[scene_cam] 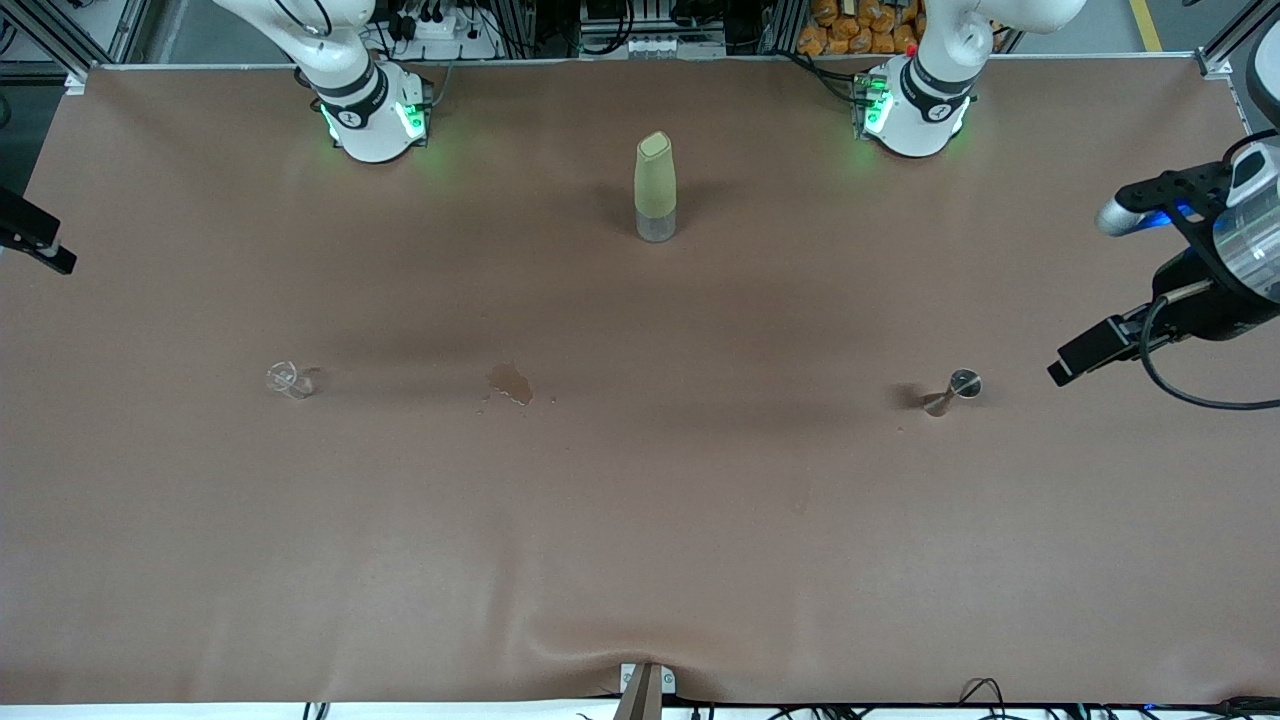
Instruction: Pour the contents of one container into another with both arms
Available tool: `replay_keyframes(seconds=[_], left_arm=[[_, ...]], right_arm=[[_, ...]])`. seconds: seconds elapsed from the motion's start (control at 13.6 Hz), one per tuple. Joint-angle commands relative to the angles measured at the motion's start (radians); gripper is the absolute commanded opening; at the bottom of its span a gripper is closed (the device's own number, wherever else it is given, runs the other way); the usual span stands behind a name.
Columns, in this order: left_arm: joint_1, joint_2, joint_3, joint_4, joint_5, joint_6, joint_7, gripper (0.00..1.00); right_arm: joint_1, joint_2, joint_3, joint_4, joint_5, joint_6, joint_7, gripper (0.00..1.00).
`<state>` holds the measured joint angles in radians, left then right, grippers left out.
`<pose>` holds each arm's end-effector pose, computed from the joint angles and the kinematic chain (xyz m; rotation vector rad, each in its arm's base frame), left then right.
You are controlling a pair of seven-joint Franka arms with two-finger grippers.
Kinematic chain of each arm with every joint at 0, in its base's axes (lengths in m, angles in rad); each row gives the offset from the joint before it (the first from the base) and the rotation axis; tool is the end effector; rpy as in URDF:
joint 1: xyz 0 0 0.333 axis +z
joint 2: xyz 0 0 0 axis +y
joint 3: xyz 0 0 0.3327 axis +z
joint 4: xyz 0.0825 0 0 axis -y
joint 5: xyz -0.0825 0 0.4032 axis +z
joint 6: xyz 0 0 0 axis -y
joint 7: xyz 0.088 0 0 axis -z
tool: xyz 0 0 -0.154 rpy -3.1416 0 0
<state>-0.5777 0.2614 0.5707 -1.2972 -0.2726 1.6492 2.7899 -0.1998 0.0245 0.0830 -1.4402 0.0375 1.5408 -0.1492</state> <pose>0.6570 -0.0922 0.5988 -0.4881 2.9906 -0.2350 0.5789 -0.0627 0.6416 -3.1096 -0.0542 -0.1256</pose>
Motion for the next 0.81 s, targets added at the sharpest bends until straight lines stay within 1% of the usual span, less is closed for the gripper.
replay_keyframes(seconds=[0.0, 0.07, 0.15, 0.22, 0.29, 0.37, 0.52, 0.59, 0.74], left_arm=[[0.123, -0.060, -0.119, -0.043, -0.013, -0.031, 0.198, 1.00], [0.216, -0.080, -0.232, -0.051, -0.007, -0.048, 0.192, 1.00], [0.298, -0.091, -0.333, -0.050, 0.033, -0.046, 0.194, 1.00], [0.330, -0.097, -0.409, -0.044, 0.086, -0.046, 0.189, 1.00], [0.337, -0.109, -0.464, -0.044, 0.128, -0.033, 0.188, 1.00], [0.340, -0.114, -0.501, -0.045, 0.151, -0.026, 0.188, 1.00], [0.349, -0.111, -0.511, -0.045, 0.153, -0.025, 0.192, 1.00], [0.378, -0.108, -0.529, -0.044, 0.151, -0.023, 0.206, 1.00], [0.453, -0.110, -0.600, -0.045, 0.161, -0.014, 0.198, 1.00]], right_arm=[[-0.033, -0.026, 0.009, -0.037, 0.015, 0.015, -0.018, 1.00], [-0.033, -0.023, 0.009, -0.039, 0.024, 0.015, -0.018, 1.00], [-0.032, -0.023, 0.009, -0.039, 0.025, 0.016, -0.018, 1.00], [-0.030, -0.023, 0.009, -0.039, 0.025, 0.018, -0.016, 1.00], [-0.029, -0.020, 0.009, -0.039, 0.025, 0.019, -0.016, 1.00], [-0.026, -0.018, 0.009, -0.039, 0.025, 0.021, -0.016, 1.00], [-0.021, -0.014, 0.012, -0.039, 0.025, 0.028, -0.016, 1.00], [-0.027, -0.011, 0.014, -0.037, 0.025, 0.027, -0.016, 1.00], [-0.029, -0.003, 0.012, -0.031, 0.025, 0.021, -0.009, 1.00]])
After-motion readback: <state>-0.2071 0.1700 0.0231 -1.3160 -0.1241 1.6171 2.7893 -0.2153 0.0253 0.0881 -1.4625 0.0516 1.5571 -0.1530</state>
